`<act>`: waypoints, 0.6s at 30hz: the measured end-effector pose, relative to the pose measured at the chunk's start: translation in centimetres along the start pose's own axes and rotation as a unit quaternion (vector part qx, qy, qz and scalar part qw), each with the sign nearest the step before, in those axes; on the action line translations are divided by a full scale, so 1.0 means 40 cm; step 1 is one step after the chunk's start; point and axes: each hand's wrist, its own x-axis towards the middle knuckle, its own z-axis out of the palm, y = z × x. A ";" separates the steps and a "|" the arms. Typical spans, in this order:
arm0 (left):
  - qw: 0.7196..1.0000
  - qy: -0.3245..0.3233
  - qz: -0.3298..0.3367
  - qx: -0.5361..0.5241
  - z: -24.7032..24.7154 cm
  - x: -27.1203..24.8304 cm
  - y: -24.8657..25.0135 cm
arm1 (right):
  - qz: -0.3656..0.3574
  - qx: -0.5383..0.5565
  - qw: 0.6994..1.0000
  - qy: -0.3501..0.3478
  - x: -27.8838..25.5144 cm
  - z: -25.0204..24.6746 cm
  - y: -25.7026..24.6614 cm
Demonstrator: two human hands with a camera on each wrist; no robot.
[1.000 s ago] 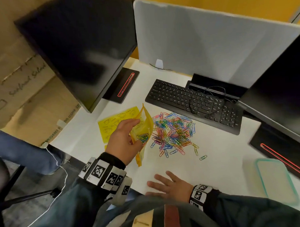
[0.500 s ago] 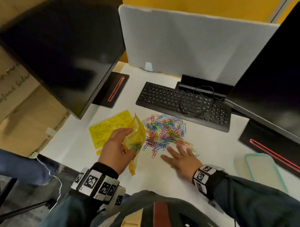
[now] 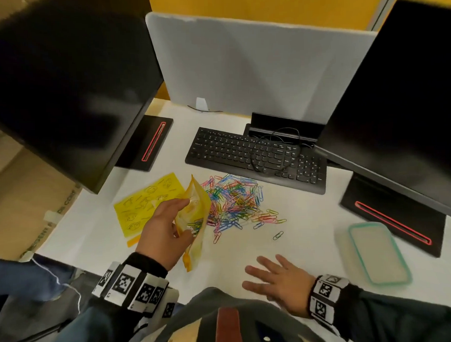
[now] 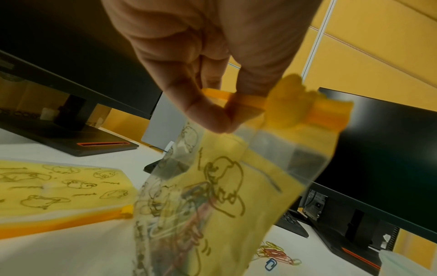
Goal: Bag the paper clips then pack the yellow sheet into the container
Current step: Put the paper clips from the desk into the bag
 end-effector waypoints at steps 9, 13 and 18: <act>0.999 -0.020 0.022 0.014 0.017 0.023 0.018 | 0.352 0.281 0.884 0.127 0.056 -0.170 0.164; 0.999 -0.023 0.031 0.006 0.019 0.031 0.027 | 0.361 0.293 0.867 0.181 0.132 -0.181 0.170; 0.999 -0.033 0.025 0.015 0.020 0.030 0.022 | 0.326 0.292 0.868 0.237 0.216 -0.212 0.142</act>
